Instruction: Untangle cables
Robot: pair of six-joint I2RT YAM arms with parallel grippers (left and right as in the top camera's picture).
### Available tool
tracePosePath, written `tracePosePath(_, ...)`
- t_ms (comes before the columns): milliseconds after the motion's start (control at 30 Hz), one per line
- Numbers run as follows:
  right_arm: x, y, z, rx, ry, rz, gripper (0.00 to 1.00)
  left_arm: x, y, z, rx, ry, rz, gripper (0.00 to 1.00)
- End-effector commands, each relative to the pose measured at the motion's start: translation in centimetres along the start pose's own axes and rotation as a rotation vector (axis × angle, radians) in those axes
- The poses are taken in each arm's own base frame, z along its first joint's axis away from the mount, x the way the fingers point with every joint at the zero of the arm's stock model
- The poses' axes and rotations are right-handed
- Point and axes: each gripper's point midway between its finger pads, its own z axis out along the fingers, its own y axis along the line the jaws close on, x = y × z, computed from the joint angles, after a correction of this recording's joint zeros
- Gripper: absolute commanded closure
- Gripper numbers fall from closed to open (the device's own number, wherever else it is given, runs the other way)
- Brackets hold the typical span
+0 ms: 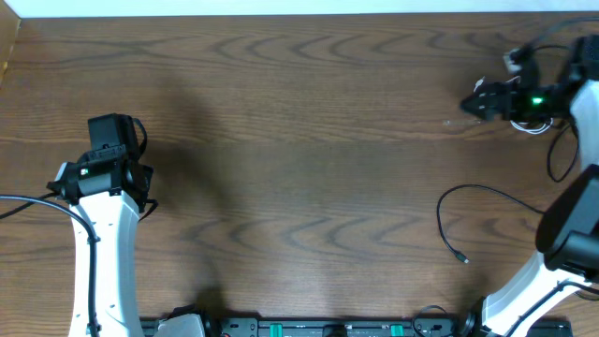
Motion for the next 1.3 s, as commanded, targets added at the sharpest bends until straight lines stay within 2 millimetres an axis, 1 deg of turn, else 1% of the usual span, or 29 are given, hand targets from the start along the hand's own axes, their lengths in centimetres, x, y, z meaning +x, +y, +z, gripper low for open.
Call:
tracePosePath(0, 1.0, 2.6, 1.8, 0.003, 0.089, -0.076, 0.01, -0.1, 0.2, 0.1, -0.011, -0.002, -0.014, 0.11)
tracePosePath(33, 1.9, 3.2, 2.6, 0.046, 0.147, -0.072, 0.01, -0.1, 0.1, 0.2, -0.011, -0.002, -0.015, 0.11)
tracePosePath(100, 3.1, 3.8, 3.6, 0.112, 0.222, -0.058, 0.01, -0.2, 0.1, 0.2, -0.008, -0.004, -0.016, 0.11)
tracePosePath(167, 4.8, 4.7, 4.7, 0.174, 0.306, -0.057, 0.01, -0.2, 0.1, 0.1, -0.007, -0.004, -0.016, 0.11)
tracePosePath(333, 9.0, 6.9, 6.5, 0.234, 0.47, -0.023, 0.01, -0.2, 0.1, 0.2, -0.008, -0.004, -0.016, 0.11)
tracePosePath(367, 10.3, 7.4, 7.0, 0.239, 0.51, -0.009, 0.01, -0.2, 0.1, 0.2, -0.008, -0.004, -0.016, 0.11)
tracePosePath(433, 12.1, 7.9, 7.8, 0.242, 0.556, 0.017, 0.01, -0.2, 0.0, 0.1, -0.005, -0.006, -0.018, 0.11)
tracePosePath(467, 13.1, 8.1, 8.2, 0.243, 0.579, 0.024, 0.01, -0.2, -0.1, 0.2, -0.003, -0.007, -0.019, 0.11)
tracePosePath(500, 14.6, 8.2, 9.0, 0.247, 0.609, 0.035, 0.01, -0.3, -0.2, 0.1, 0.001, -0.009, -0.021, 0.11)
tracePosePath(600, 18.0, 7.9, 10.2, 0.256, 0.667, 0.065, 0.01, -0.4, -0.3, 0.2, 0.007, -0.012, -0.024, 0.11)
tracePosePath(633, 18.8, 7.8, 10.4, 0.26, 0.681, 0.074, 0.01, -0.4, -0.4, 0.2, 0.008, -0.013, -0.025, 0.11)
tracePosePath(667, 20.2, 7.4, 10.5, 0.275, 0.706, 0.103, 0.01, -0.4, -0.4, 0.1, 0.01, -0.014, -0.026, 0.11)
tracePosePath(767, 22.2, 6.3, 10.2, 0.344, 0.741, 0.169, 0.01, -0.5, -0.4, 0.1, 0.012, -0.015, -0.027, 0.11)
tracePosePath(867, 23.2, 5.2, 9.7, 0.427, 0.756, 0.21, 0.01, -0.5, -0.6, 0.1, 0.019, -0.019, -0.031, 0.11)
tracePosePath(933, 23.4, 4.3, 9.3, 0.5, 0.752, 0.233, 0.01, -0.6, -0.7, 0.1, 0.024, -0.022, -0.034, 0.11)
tracePosePath(1100, 22.9, 2.2, 8.4, 0.657, 0.71, 0.281, 0.01, -0.6, -0.8, 0.1, 0.024, -0.022, -0.034, 0.11)
tracePosePath(1267, 21.9, 0.9, 8.5, 0.684, 0.653, 0.29, 0.01, -0.6, -0.7, 0.1, 0.024, -0.022, -0.034, 0.11)
